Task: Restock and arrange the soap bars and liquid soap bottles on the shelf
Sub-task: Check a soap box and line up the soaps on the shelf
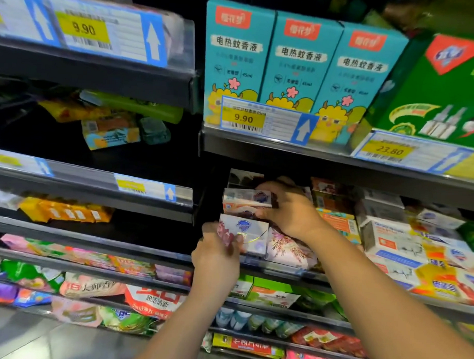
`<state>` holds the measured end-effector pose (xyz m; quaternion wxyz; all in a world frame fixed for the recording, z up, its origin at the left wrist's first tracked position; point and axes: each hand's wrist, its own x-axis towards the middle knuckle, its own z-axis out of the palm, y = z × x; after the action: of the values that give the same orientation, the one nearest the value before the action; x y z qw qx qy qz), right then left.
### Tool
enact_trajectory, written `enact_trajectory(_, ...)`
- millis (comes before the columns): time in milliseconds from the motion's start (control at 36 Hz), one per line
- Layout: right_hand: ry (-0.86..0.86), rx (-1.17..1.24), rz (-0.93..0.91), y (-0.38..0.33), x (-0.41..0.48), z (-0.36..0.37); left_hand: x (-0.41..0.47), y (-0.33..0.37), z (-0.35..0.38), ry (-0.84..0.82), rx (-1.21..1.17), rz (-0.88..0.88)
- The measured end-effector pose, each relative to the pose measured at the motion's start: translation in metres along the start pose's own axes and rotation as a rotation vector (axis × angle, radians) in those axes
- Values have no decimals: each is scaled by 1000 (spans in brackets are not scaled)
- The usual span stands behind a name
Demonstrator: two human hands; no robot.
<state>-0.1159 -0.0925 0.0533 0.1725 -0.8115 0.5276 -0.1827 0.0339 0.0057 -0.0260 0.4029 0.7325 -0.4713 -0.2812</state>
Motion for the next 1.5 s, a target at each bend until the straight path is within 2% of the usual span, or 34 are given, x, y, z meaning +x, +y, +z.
enact_trajectory(56,88,61,-10,1,-5,1,-9,0,-2,35,-53,59)
enact_trajectory(139,108,273,59,6,-13,-2,-16,-7,-6,55,-92,157)
enact_trajectory(222,104,512,135,12,-25,-7,-19,-10,-12,48,-190,139)
enact_trajectory(333,179,744,211,22,-46,-12,-26,-5,-16,-4,-453,188)
enact_trajectory(528,268,947,330,43,-77,-17,-42,13,-20,147,-712,143)
enact_trajectory(639,294,941,310,47,-90,-26,-48,22,-16,179,-727,129)
enact_trajectory(861,361,1015,326,77,-132,-51,-48,54,10,83,-727,78)
enact_trajectory(1083,425,1052,331,142,-174,-85,-64,107,63,-43,-737,130)
enact_trajectory(1361,769,1148,502,245,-229,-142,-92,182,141,-220,-747,83)
enact_trajectory(1500,746,1061,621,300,-233,-174,-96,220,178,-297,-630,82)
